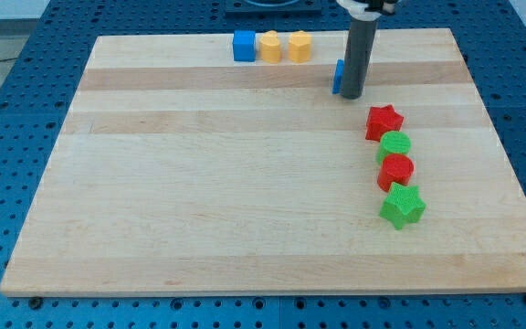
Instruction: Move the blue triangle to the right side of the yellow hexagon
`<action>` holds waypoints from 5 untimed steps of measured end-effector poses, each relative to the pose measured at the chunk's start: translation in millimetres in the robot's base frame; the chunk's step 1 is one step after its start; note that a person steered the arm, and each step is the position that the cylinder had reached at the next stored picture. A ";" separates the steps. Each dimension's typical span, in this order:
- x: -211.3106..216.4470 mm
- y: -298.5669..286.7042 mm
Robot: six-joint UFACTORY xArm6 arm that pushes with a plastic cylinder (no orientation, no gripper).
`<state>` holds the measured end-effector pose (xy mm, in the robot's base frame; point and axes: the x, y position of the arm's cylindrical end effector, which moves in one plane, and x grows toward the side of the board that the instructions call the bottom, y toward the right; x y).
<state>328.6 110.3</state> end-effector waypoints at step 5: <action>-33.6 0.0</action>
<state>295.0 110.3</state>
